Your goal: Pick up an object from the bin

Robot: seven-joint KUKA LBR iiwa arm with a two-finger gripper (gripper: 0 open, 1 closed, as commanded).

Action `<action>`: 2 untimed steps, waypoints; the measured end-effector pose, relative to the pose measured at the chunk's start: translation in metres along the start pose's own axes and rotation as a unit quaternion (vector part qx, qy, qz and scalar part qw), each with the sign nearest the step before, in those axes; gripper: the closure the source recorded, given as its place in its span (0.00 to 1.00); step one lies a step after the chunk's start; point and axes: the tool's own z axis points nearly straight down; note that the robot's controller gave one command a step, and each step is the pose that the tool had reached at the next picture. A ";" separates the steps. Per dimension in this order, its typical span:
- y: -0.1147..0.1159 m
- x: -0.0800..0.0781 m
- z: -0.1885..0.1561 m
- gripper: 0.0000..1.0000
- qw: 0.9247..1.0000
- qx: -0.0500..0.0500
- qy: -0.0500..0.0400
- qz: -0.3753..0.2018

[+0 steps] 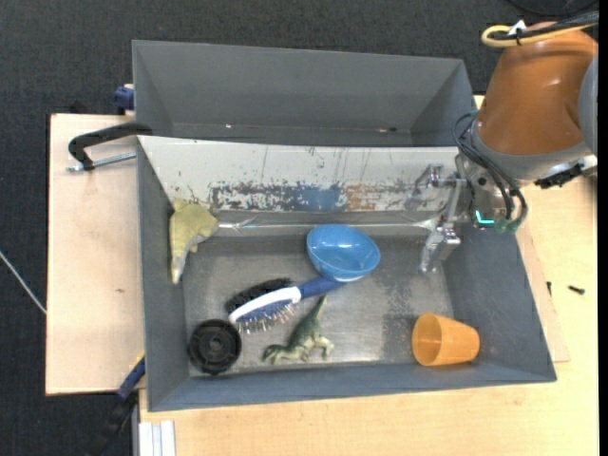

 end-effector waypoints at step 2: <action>0.049 0.014 0.138 0.00 0.998 0.000 -0.005 0.057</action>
Offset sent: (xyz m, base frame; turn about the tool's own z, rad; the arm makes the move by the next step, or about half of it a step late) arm -0.0131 0.0597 -0.1060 -0.0151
